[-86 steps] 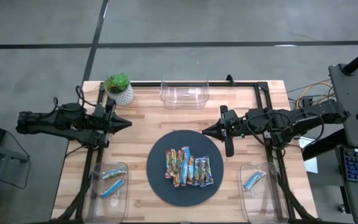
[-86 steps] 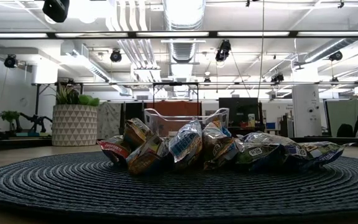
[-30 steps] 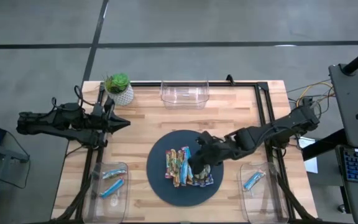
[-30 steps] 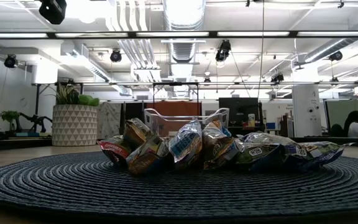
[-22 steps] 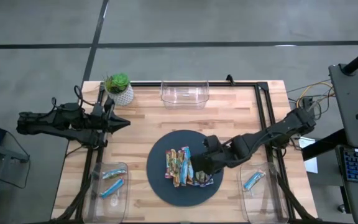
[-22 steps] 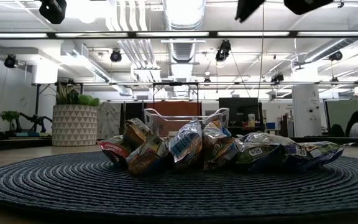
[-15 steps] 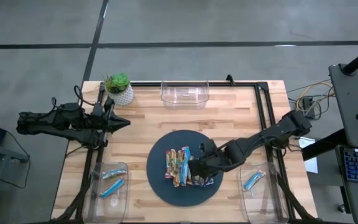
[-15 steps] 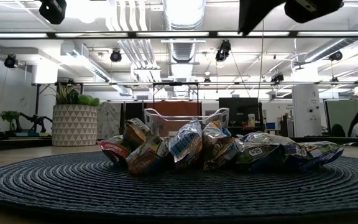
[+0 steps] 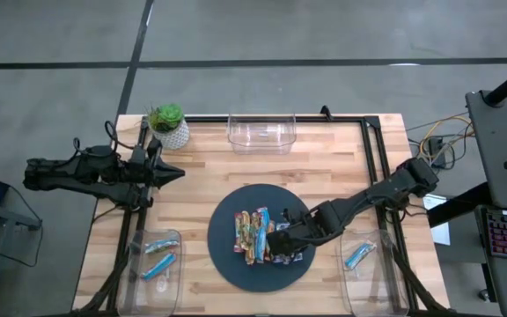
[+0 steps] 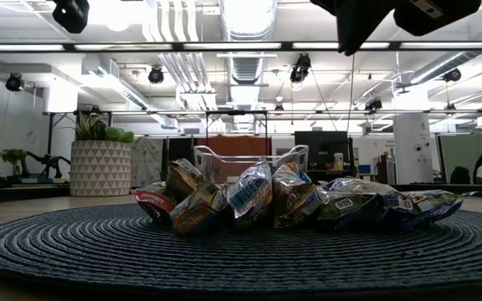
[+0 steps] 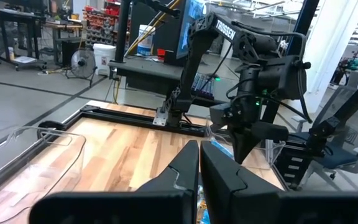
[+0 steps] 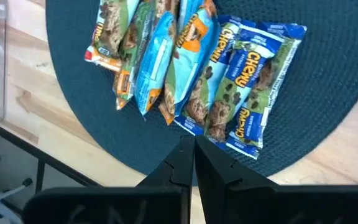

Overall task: Pick and place Granola Bars by type
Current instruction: Put the blue granola bar into the top transparent bin

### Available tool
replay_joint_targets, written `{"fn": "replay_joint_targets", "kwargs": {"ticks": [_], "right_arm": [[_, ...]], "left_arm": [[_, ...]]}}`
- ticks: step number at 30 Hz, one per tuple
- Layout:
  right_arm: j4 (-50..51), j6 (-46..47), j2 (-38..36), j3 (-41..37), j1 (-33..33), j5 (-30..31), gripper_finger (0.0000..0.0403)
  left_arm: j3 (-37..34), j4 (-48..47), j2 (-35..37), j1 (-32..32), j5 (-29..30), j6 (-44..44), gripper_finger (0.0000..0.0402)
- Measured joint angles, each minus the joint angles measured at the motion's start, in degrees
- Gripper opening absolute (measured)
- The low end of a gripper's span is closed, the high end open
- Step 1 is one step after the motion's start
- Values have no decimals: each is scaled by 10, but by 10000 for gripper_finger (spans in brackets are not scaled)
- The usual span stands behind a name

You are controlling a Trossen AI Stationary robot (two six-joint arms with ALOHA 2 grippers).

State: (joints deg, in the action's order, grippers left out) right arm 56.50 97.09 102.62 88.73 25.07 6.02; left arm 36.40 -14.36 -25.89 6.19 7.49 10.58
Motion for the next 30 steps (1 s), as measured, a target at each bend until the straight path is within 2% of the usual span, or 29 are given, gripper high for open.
{"fn": "replay_joint_targets", "kwargs": {"ticks": [8,11,23,30], "right_arm": [[27,33,0,0,2,-3,9],[33,31,0,0,2,-5,21],[32,33,0,-26,2,-2,167],[29,31,0,-45,2,-1,199]], "left_arm": [[0,-2,0,0,0,0,0],[0,-2,0,0,0,1,0],[0,-2,0,0,0,1,0],[-1,-3,0,0,0,1,0]]}}
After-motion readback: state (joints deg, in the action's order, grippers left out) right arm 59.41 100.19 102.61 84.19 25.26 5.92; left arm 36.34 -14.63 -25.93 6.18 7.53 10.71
